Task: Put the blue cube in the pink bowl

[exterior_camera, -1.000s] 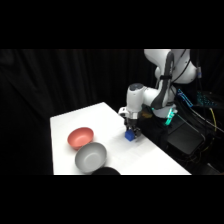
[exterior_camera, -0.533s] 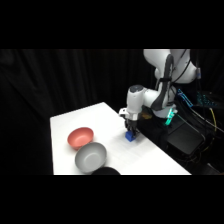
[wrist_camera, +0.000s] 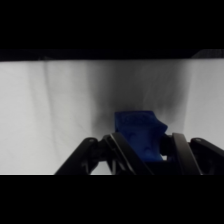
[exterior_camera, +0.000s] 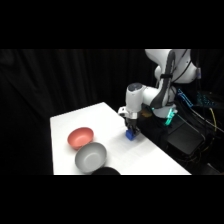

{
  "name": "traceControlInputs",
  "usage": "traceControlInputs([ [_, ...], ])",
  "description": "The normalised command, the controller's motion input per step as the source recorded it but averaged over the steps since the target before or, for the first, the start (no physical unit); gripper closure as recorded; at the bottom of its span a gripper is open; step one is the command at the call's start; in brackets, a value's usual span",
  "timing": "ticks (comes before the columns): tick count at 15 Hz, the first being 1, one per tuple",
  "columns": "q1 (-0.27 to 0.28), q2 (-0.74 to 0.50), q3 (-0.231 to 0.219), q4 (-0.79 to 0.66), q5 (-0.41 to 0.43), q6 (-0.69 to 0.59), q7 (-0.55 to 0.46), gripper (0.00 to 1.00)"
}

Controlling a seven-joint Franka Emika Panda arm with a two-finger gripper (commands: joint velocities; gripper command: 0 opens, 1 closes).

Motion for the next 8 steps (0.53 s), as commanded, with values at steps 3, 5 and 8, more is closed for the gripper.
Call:
traceControlInputs([
  [3,-0.086,-0.58,0.004,-0.1,-0.25,-0.47,0.12,0.8],
  [5,-0.196,-0.58,0.106,-0.07,-0.176,-0.48,0.04,0.8],
  [8,-0.231,-0.57,0.146,-0.04,-0.076,-0.47,-0.07,0.8],
])
